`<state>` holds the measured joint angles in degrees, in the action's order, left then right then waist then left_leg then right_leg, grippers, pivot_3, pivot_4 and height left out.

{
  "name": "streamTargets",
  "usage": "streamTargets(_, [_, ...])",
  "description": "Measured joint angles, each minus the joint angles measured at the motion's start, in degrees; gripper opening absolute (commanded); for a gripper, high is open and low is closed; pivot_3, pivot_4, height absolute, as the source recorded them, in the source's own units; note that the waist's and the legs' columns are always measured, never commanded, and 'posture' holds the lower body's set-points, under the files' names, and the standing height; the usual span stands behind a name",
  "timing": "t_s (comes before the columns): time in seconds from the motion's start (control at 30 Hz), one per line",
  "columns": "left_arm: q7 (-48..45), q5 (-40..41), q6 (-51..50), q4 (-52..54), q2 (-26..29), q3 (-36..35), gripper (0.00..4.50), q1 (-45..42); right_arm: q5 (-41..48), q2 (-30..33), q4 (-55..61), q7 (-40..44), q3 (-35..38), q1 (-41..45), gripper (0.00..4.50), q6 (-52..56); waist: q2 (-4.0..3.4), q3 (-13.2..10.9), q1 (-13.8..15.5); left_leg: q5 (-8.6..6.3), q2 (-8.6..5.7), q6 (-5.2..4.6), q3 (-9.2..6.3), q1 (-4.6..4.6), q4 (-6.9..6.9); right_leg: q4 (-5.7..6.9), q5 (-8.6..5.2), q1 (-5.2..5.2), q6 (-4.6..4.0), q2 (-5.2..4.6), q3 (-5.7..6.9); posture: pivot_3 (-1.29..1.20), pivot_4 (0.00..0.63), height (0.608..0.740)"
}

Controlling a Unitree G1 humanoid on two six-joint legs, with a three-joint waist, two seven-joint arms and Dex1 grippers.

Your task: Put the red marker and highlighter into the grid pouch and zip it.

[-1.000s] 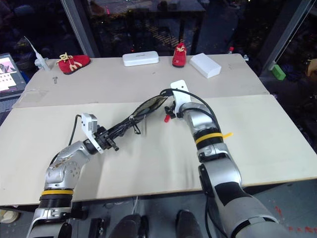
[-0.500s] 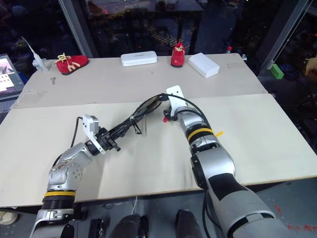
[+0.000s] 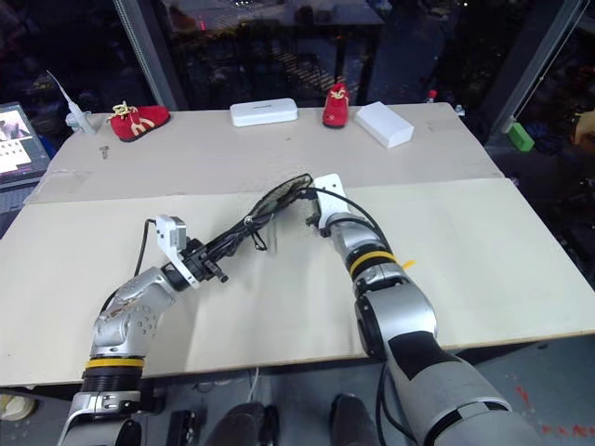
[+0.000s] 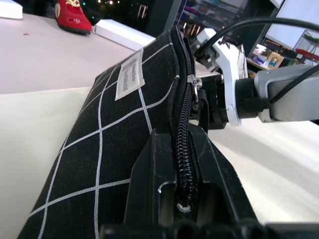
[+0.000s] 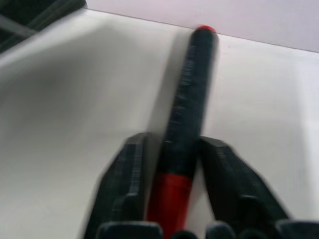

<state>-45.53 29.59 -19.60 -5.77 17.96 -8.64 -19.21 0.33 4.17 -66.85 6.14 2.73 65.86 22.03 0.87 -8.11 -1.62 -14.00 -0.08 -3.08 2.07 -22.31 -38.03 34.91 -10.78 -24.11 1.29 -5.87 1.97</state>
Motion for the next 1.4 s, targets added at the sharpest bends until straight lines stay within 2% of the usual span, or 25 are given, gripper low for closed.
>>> streamTargets(0.23, [0.2,0.0,0.0,0.0,-0.5,0.0,0.00,-0.2,1.6,0.8,6.1,-0.6,1.4,-4.0,0.54,2.2,0.01,0.1,1.0,0.00,-0.02,0.00,-0.01,0.03,0.00,-0.01,-0.01,0.07,0.01,-0.02,0.02,0.00,0.150,0.740])
streamTargets(0.33, [0.2,0.0,0.0,0.0,-0.7,0.1,0.00,-0.3,2.2,3.2,9.8,-0.1,1.6,-5.5,0.54,4.3,0.02,0.1,1.5,0.00,-0.06,0.00,-0.03,0.00,0.00,-0.04,-0.02,0.07,0.02,-0.06,0.05,0.00,0.150,0.740])
streamTargets(0.47, [0.2,0.0,-0.2,0.4,-0.7,0.1,0.00,-0.2,1.9,11.2,18.1,2.5,1.6,-11.5,0.54,5.3,0.01,0.0,2.1,0.00,-0.11,-0.01,-0.06,-0.36,0.00,-0.23,-0.03,-0.17,0.05,-0.11,0.11,0.00,0.150,0.740])
streamTargets(0.6, [0.1,0.0,-0.8,1.0,-0.6,0.5,0.00,0.1,-0.9,22.4,35.4,10.4,-1.2,-19.7,0.54,0.7,-0.23,-0.1,1.3,-0.01,-0.09,-0.03,-0.03,-0.70,0.00,-0.33,-0.01,-0.49,0.11,-0.05,0.09,0.00,0.150,0.740])
streamTargets(0.77, [-1.1,0.1,-2.3,1.8,-0.3,1.8,0.00,0.2,-5.7,38.4,59.1,25.8,-7.0,-29.1,0.54,-16.3,-0.21,-0.1,0.2,-0.06,0.09,-0.11,-0.03,-0.46,0.06,-0.76,-0.04,-0.32,0.14,0.42,-0.04,0.00,0.150,0.740])
streamTargets(0.87, [-1.8,0.2,-2.6,1.8,-0.4,2.4,0.00,0.1,-7.9,41.0,64.2,30.1,-10.1,-31.3,0.54,-22.3,-0.15,-0.2,0.0,-0.06,0.24,-0.11,-0.01,-0.13,0.06,-0.76,-0.04,-0.06,0.11,0.46,-0.14,0.00,0.150,0.740])
streamTargets(1.1, [-3.1,0.2,-3.1,1.8,-0.2,2.7,0.00,-0.6,-16.9,45.8,65.6,33.2,-15.6,-32.7,0.54,-37.7,-0.08,-0.2,0.9,-0.05,0.16,-0.09,0.35,-0.08,0.06,-0.81,-0.05,-0.14,0.10,0.43,-0.59,0.00,0.150,0.740])
streamTargets(1.4, [-5.3,0.0,-3.7,0.9,0.1,4.8,0.00,-1.6,-24.7,44.2,57.3,31.6,-18.2,-27.4,0.54,-46.6,-0.03,-0.2,1.0,-0.05,0.10,-0.09,0.65,-0.01,0.06,-0.80,-0.04,-0.18,0.11,0.37,-0.94,0.00,0.150,0.740])
